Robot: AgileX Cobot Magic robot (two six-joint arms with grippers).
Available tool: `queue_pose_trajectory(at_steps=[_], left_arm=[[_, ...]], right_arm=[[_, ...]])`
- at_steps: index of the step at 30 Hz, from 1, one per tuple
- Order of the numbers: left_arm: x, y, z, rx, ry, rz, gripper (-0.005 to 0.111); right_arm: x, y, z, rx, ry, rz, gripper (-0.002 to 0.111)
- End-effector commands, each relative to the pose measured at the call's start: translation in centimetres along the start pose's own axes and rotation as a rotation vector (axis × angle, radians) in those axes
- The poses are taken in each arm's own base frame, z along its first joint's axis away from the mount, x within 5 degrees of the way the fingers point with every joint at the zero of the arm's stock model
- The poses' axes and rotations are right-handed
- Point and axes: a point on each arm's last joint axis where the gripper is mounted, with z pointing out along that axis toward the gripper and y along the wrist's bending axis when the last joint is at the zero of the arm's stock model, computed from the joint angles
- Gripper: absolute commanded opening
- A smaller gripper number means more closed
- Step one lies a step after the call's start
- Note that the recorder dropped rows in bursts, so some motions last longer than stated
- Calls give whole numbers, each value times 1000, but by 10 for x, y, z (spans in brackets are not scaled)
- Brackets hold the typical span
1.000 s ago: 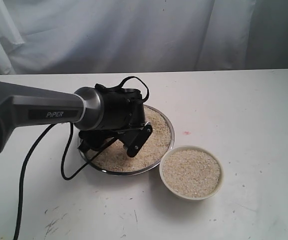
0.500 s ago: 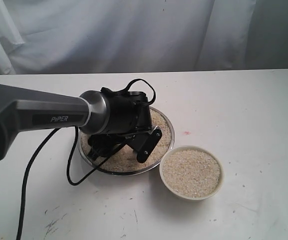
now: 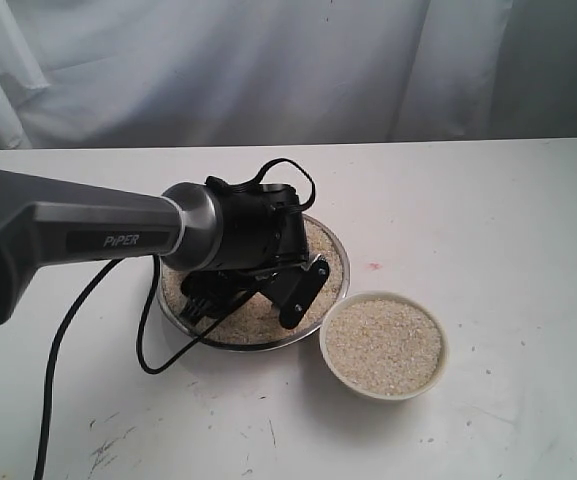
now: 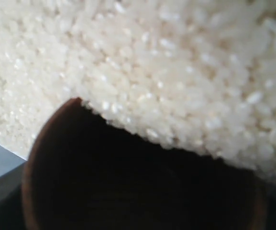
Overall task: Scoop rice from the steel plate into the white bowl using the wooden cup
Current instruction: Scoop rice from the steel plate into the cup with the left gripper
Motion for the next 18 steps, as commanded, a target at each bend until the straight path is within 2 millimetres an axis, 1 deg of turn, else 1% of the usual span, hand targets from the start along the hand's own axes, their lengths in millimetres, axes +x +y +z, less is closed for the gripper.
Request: queue_pose_trajectory(at_steps=[1,14,18], left_arm=[[-17,-1,0,-2,-102,-78,0],[-25,1,-1,-10,-196,-226,0],[-14,3,7,0,-198,-354,0]], right_arm=[[1,0,1,-1,3,0,0],[1,0,1,-1,3,0,0],[1,0,1,-1,3,0,0]])
